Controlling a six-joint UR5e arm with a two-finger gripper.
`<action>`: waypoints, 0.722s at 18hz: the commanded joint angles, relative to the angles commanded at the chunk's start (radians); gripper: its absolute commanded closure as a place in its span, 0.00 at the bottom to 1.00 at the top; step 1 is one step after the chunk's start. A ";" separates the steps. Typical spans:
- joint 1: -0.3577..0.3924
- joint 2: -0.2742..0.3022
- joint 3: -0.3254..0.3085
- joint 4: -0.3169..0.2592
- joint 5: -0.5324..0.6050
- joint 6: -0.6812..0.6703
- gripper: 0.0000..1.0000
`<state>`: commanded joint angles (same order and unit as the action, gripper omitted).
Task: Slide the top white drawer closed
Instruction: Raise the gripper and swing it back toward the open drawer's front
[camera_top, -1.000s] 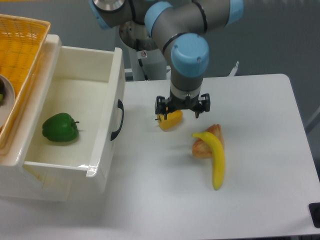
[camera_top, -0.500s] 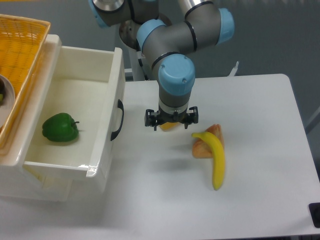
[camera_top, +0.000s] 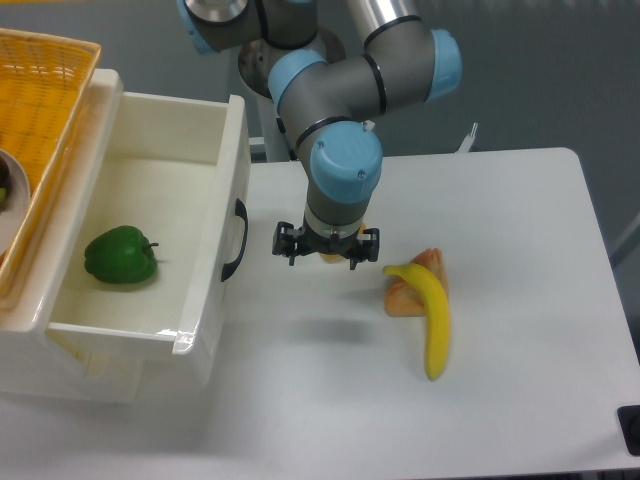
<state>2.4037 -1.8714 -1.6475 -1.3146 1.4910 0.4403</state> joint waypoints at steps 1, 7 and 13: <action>0.000 0.000 0.000 0.000 -0.002 0.003 0.00; -0.014 -0.005 -0.008 -0.002 -0.002 0.005 0.00; -0.034 -0.009 -0.008 -0.002 -0.003 0.003 0.00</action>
<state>2.3700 -1.8807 -1.6552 -1.3162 1.4880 0.4433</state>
